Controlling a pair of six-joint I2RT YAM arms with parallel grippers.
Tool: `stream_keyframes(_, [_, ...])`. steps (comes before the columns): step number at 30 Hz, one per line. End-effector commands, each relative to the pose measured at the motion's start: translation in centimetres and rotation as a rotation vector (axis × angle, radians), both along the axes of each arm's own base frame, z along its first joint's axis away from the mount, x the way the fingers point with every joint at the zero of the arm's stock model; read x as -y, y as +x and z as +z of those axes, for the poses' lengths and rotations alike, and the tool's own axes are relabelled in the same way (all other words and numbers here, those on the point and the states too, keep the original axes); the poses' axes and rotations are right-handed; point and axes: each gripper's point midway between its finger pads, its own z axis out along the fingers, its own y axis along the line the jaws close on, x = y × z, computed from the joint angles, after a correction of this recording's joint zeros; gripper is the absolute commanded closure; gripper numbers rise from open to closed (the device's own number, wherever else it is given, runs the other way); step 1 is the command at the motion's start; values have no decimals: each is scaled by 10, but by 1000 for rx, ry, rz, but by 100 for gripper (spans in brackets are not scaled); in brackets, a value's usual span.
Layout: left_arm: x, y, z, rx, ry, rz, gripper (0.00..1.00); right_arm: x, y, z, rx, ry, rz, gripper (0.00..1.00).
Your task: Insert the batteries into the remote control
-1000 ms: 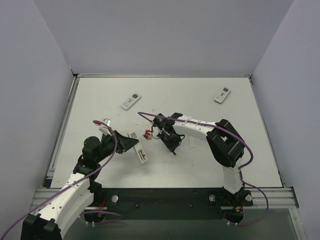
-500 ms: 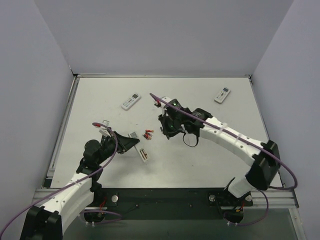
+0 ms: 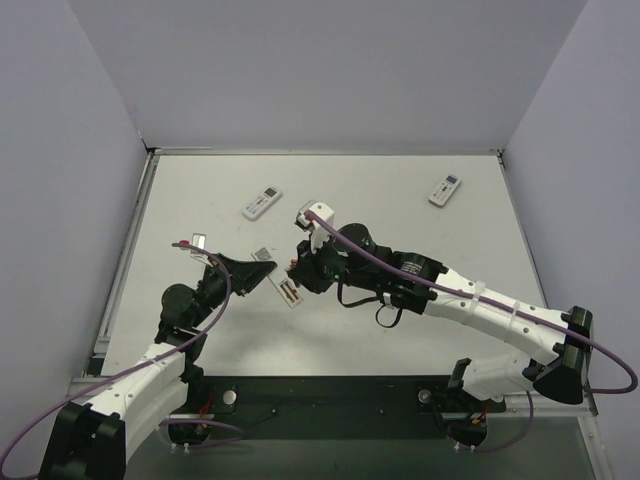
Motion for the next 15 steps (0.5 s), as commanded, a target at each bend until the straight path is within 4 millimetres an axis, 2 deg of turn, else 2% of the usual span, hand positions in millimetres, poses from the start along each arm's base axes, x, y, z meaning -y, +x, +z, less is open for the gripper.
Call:
stream_keyframes(1, [-3, -3, 48, 129, -109, 6, 100, -18, 3, 2, 33, 32, 8, 100])
stream_keyframes(8, [-3, -7, 59, 140, -160, 2, 100, -29, -1, -12, 31, -6, 30, 100])
stream_keyframes(15, [-5, -7, 64, 142, -187, 4, 100, -30, -3, -19, 39, -30, 37, 100])
